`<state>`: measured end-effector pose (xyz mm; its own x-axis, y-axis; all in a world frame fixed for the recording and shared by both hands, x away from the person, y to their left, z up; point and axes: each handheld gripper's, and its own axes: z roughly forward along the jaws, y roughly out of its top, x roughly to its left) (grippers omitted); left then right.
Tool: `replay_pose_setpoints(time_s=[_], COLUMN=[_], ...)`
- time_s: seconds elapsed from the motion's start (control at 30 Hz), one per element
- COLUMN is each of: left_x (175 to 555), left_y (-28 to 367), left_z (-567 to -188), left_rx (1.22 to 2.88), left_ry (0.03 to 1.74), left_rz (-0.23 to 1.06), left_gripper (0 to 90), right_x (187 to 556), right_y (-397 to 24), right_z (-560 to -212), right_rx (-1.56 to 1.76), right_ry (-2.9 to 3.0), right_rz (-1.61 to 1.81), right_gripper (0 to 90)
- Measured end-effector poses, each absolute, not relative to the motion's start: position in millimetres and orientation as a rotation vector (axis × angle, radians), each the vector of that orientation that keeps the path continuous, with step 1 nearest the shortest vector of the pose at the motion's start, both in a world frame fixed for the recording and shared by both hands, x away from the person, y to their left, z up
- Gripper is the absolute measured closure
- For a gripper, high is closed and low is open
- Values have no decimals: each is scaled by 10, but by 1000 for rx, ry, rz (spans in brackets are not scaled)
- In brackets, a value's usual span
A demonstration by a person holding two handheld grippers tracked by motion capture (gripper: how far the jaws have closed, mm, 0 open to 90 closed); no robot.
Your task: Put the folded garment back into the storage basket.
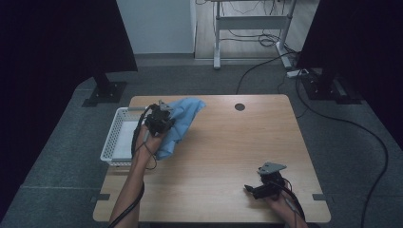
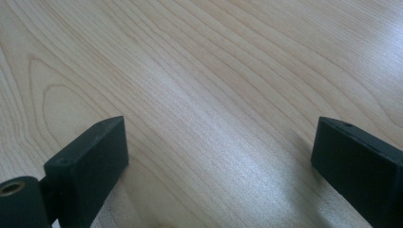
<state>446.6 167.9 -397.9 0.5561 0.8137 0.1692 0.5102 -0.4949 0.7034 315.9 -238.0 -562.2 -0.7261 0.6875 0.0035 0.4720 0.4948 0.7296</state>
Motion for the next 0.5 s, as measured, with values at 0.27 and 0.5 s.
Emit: replay_pose_setpoints(time_s=[0.27,0.5], left_x=[4466,4509], left_y=[1971,2245], left_z=[-3893,-3866], left_rx=[2182,2203], left_ry=[1088,1120], left_rz=[688,723], left_gripper=[852,852], right_x=[3160,3160], right_y=[-2382,-2382], right_z=[-5621,-5620], right_rx=[987,990], right_ry=[2451,2450], right_rz=[1063,1062], right_gripper=[51,51])
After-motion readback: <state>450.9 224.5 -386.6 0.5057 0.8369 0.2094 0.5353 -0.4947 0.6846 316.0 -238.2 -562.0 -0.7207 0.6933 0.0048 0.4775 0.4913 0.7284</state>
